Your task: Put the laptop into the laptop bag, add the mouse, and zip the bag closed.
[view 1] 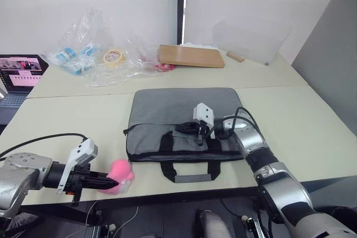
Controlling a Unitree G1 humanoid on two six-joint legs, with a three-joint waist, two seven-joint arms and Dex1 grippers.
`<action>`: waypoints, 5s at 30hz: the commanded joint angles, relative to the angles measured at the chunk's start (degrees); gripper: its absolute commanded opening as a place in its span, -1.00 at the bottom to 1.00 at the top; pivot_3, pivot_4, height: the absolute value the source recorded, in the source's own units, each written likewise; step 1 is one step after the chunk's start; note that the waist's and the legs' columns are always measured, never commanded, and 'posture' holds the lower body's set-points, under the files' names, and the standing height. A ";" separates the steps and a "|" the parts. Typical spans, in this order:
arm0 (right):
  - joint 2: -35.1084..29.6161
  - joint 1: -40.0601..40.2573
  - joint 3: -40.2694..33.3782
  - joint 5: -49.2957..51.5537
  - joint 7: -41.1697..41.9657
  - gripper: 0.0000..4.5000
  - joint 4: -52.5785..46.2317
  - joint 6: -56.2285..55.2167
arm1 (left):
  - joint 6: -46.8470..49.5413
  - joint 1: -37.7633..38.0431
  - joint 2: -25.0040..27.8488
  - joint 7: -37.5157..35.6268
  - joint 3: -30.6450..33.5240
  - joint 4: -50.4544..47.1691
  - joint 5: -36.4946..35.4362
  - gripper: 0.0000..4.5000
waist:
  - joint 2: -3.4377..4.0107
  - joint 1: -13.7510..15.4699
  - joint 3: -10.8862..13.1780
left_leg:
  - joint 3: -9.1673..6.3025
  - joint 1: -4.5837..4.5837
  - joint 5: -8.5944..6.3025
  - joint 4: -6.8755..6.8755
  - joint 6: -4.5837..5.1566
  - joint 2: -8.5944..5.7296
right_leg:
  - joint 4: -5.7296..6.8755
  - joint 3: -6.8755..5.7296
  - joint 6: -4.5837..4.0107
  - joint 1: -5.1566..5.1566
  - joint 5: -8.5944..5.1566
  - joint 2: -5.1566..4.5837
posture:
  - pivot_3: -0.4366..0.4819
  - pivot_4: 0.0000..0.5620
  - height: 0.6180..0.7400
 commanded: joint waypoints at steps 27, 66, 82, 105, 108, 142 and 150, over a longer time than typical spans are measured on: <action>-0.02 0.26 0.42 -3.01 -2.60 -1.00 3.21 0.63 | 17.62 10.02 -1.04 8.20 11.06 -8.57 -19.31 0.98 | -0.06 0.47 -0.14 | -0.02 0.13 0.13 -0.29 -0.22 0.13 | 0.16 0.05 -0.18 0.03 -0.14 0.10 | -0.05 -0.47 1.00; -0.57 -0.15 0.07 -2.80 -2.43 -1.00 3.99 0.29 | -16.36 -34.89 3.61 -12.12 -32.23 29.26 4.91 0.98 | -0.68 1.63 -0.18 | 0.02 0.16 0.12 -0.31 -0.14 0.33 | 0.52 0.09 -0.50 -0.04 -0.35 0.35 | -0.05 -0.47 1.00; 0.32 -0.52 0.19 -3.05 -3.12 -1.00 4.78 0.30 | -12.31 -28.02 11.47 -12.12 -30.85 23.60 -3.42 0.33 | -0.74 1.77 -0.14 | 0.01 0.17 0.11 -0.33 -0.13 0.37 | 0.53 0.12 -0.49 -0.07 -0.38 0.46 | -0.05 -0.47 1.00; 0.55 -0.35 1.44 -5.39 -4.06 -1.00 9.14 -2.78 | 13.05 -10.07 -8.35 13.99 -9.62 -4.47 -22.61 -0.98 | -0.79 1.77 -0.18 | -0.05 0.25 0.18 -0.36 -0.30 0.37 | 0.55 0.15 -0.50 -0.03 -0.39 0.42 | -0.05 -0.47 1.00; 0.68 -0.22 1.46 -5.40 -4.02 -1.00 8.93 -2.69 | 14.37 -11.02 -13.57 18.00 -10.50 -5.01 -23.16 -0.98 | -0.78 1.85 -0.18 | -0.07 0.26 0.19 -0.36 -0.35 0.37 | 0.55 0.14 -0.50 -0.01 -0.38 0.40 | -0.05 -0.47 1.00; 3.18 -5.39 -2.23 5.04 7.65 -1.00 -1.69 4.87 | 8.47 2.37 -6.97 12.85 0.04 -1.59 -19.45 -0.98 | -0.34 1.66 0.10 | -0.14 -0.43 0.22 -0.51 -0.46 0.36 | 0.26 -0.13 -0.53 -0.99 -0.37 0.39 | -0.05 -0.47 1.00; 3.11 -7.27 0.03 -2.37 3.10 -1.00 10.39 -4.40 | 9.08 3.91 -7.15 13.45 0.25 -3.74 -20.57 -0.98 | -0.33 1.57 0.11 | -0.10 -0.42 0.23 -0.49 -0.47 0.33 | 0.30 -0.13 -0.53 -0.98 -0.36 0.37 | -0.05 -0.47 1.00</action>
